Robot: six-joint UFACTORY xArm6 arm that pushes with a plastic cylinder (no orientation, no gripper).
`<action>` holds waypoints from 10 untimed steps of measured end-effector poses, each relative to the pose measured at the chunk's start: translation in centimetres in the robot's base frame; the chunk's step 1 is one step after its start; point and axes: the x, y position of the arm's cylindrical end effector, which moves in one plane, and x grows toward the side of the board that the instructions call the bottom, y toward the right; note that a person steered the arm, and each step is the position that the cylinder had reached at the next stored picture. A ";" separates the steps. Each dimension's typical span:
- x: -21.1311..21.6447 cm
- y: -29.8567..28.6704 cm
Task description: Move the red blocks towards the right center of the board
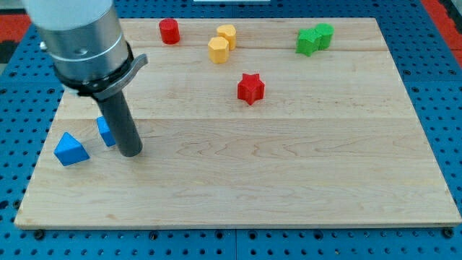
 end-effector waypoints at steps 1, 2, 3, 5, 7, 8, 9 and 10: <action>-5.5 6.6; -12.2 8.3; -12.9 18.2; -13.2 27.9; -10.5 33.0; -11.3 25.1; -10.9 12.9; -13.3 1.9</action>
